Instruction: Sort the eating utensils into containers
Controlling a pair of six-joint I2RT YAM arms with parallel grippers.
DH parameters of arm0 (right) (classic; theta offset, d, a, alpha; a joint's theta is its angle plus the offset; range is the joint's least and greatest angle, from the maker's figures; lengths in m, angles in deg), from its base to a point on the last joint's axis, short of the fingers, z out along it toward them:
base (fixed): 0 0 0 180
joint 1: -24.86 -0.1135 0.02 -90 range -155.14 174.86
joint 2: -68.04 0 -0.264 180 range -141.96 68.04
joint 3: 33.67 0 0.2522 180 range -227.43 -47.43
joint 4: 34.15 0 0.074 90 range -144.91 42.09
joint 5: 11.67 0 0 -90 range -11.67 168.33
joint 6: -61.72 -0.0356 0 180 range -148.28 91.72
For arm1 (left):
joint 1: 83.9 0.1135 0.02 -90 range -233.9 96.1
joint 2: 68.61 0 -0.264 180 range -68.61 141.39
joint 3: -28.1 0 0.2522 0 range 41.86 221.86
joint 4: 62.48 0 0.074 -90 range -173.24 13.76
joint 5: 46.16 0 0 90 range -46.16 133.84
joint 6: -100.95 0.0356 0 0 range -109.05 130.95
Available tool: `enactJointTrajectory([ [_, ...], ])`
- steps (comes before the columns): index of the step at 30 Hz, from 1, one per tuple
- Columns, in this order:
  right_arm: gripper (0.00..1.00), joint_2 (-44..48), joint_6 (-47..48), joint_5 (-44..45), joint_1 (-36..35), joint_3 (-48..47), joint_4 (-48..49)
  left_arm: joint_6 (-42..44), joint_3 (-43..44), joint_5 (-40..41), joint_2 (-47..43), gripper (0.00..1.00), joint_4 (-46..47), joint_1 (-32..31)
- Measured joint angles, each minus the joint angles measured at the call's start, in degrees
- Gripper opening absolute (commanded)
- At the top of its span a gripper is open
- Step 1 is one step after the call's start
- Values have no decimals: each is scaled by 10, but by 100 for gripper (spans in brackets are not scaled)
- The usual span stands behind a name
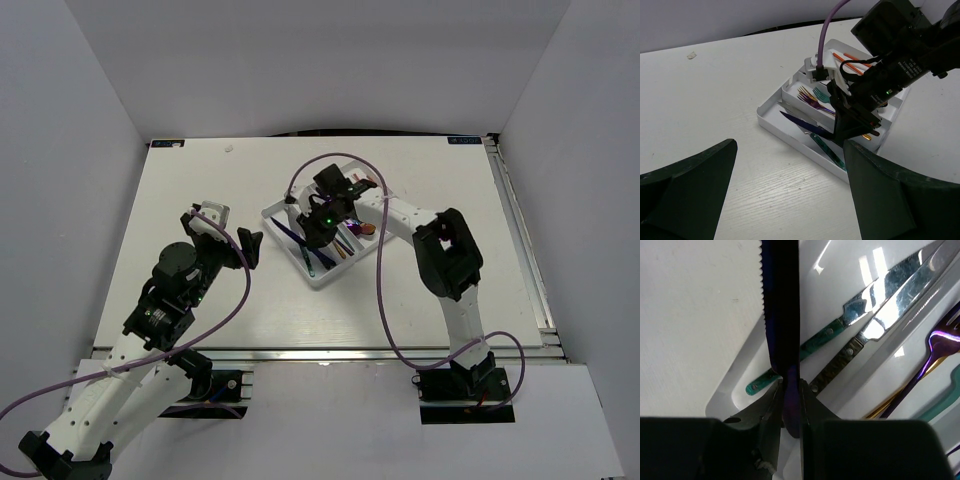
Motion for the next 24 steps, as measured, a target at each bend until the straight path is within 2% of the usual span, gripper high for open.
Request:
enactJointTrajectory([
  [5, 33, 4, -17, 16, 4, 20, 19, 1, 0, 0, 0, 98, 0, 0],
  [10, 51, 34, -14, 25, 15, 30, 27, 1, 0, 0, 0, 98, 0, 0],
  [11, 63, 47, -13, 26, 18, 36, 27, 1, 0, 0, 0, 98, 0, 0],
  [12, 85, 61, -13, 26, 21, 40, 26, 1, 0, -1, 0, 98, 1, 0],
  [13, 89, 77, -14, 26, 25, 46, 27, 1, 0, -1, 0, 98, 0, 0],
  [19, 89, 182, 3, 18, 49, 87, 32, 1, 0, -12, 2, 98, 1, 0],
  [24, 89, 284, 0, 5, 99, 150, 48, 1, 0, -34, 10, 98, 1, 0],
])
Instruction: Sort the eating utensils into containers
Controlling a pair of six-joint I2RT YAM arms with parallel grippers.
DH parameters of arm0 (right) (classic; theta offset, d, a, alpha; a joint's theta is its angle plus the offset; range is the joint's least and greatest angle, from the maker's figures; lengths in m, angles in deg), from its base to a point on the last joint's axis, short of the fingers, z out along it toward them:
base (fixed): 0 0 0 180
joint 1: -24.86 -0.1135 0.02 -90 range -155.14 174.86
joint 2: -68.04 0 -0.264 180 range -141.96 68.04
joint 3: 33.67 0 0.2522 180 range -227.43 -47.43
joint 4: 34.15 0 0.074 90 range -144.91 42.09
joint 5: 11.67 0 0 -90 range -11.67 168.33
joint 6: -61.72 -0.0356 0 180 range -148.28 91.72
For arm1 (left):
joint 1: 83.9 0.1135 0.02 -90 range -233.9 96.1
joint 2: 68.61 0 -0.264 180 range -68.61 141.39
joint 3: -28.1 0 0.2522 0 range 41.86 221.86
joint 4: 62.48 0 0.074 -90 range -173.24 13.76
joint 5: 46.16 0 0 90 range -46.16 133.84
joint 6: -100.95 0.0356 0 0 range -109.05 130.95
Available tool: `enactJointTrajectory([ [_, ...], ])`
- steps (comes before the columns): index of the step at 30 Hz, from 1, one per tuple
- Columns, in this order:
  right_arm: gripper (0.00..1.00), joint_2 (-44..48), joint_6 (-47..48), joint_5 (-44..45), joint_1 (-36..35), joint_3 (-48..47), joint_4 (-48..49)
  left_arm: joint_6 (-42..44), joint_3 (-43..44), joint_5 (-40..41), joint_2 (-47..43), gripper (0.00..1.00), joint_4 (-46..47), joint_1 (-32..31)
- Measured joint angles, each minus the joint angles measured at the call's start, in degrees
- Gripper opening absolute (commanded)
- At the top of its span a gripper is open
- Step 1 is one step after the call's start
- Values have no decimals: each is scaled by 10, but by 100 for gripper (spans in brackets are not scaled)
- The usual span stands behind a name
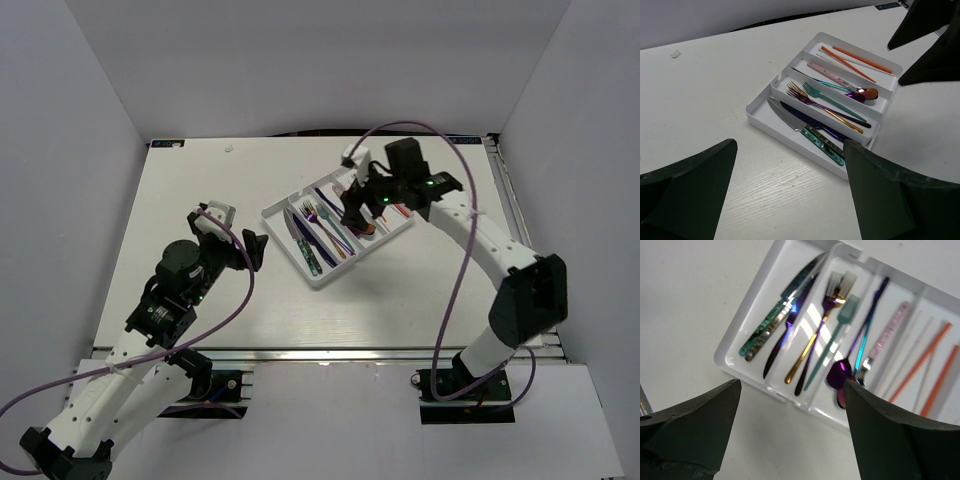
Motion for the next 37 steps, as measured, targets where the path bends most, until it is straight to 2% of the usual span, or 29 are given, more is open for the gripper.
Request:
enactJointTrajectory([
  [7, 89, 106, -18, -6, 126, 66, 15, -2, 0, -30, 22, 98, 0, 0],
  [11, 89, 172, -21, -19, 165, 136, 28, -2, 0, -38, 31, 98, 0, 0],
  [18, 89, 290, -53, -28, 175, 279, 101, -2, -1, -38, 38, 98, 0, 0],
  [24, 89, 354, -105, 17, 176, 357, 173, -2, -1, -50, 51, 98, 0, 0],
  [37, 89, 420, -144, 34, 224, 408, 233, -6, -1, -75, 54, 98, 4, 0],
])
